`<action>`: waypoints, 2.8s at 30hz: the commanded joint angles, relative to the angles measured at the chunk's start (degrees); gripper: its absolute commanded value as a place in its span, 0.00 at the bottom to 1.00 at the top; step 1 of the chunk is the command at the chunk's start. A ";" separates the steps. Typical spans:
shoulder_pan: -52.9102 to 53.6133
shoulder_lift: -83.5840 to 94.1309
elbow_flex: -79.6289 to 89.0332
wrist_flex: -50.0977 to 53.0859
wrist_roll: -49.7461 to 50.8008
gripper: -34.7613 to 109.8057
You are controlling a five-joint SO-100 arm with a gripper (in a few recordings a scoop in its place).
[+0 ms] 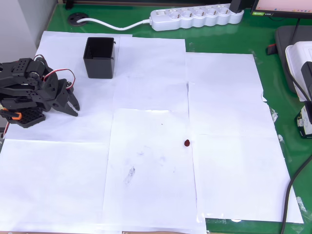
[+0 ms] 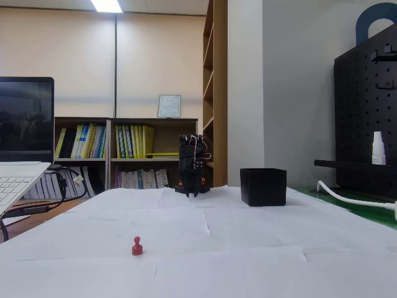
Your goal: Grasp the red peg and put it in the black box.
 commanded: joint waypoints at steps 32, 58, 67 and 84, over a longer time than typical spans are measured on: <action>11.16 42.98 62.49 8.09 -3.25 0.24; 18.46 92.55 50.01 -77.34 -3.08 0.24; 16.88 98.53 41.31 -103.62 -5.01 0.24; 14.06 125.33 44.21 -135.35 -4.48 0.24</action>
